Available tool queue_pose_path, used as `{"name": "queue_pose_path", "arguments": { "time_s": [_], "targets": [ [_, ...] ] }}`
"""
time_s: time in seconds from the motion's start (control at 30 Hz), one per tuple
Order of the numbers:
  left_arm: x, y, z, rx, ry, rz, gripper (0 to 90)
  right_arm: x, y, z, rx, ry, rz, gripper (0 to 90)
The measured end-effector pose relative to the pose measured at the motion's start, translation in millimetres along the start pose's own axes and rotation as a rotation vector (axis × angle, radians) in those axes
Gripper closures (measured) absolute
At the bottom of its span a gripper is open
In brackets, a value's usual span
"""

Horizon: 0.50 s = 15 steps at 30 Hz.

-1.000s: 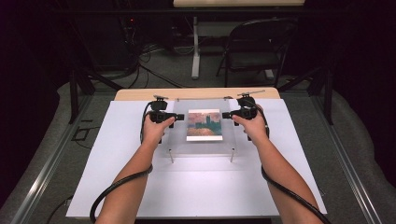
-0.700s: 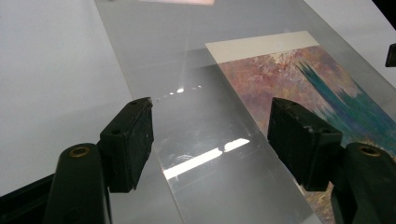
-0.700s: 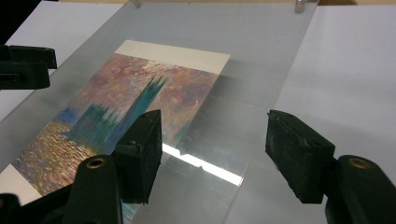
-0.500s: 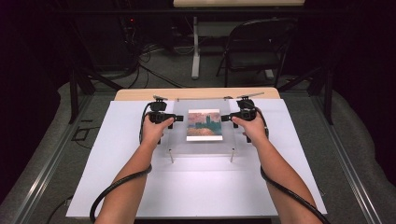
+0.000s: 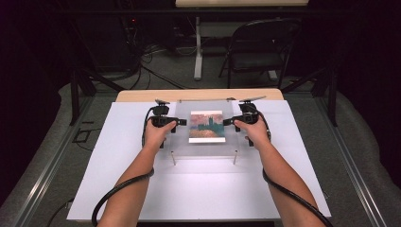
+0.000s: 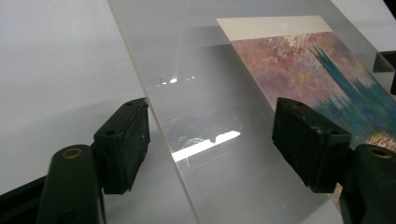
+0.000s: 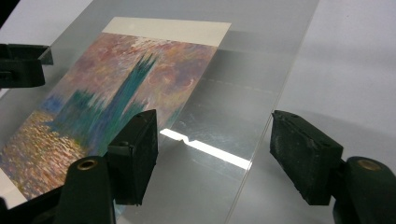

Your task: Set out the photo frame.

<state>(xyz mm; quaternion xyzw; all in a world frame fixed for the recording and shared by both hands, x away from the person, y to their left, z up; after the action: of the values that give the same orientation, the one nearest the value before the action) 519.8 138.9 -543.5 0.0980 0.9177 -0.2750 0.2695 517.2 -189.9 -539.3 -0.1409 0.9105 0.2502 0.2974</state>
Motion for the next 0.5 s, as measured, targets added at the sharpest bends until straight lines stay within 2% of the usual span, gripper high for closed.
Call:
{"name": "queue_pose_path", "arguments": {
  "time_s": [0.13, 0.23, 0.43, 0.5],
  "targets": [
    [0.2, 0.4, 3.2, 0.016, -0.002, -0.020, 24.4, 0.7, -1.0, 0.3, -0.013, 0.009, 0.014, 31.0],
    [0.3, -1.8, 5.9, 0.017, 0.002, -0.020, 22.1, 0.9, -0.4, 1.9, -0.030, 0.015, 0.017, 29.2],
    [1.2, -4.0, 8.0, 0.031, 0.016, -0.056, 19.9, 0.5, 1.5, 4.3, -0.025, 0.013, 0.011, 26.9],
    [1.0, -4.4, 7.5, 0.027, 0.018, -0.054, 20.0, 0.7, 1.4, 4.5, -0.027, 0.011, 0.013, 26.9]
  ]
}}
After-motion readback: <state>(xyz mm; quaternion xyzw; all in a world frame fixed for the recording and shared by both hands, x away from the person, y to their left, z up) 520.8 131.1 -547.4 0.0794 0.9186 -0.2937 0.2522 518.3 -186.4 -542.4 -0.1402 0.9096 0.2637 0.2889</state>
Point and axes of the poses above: each handheld gripper's, and its own axes: z roughly forward along the jaws, x roughly out of its underside, y roughly to its left, the point moved 1 cm from there along z, roughly forward along the jaws, and after that the axes turned 3 degrees about -z, right-handed, at the moved point
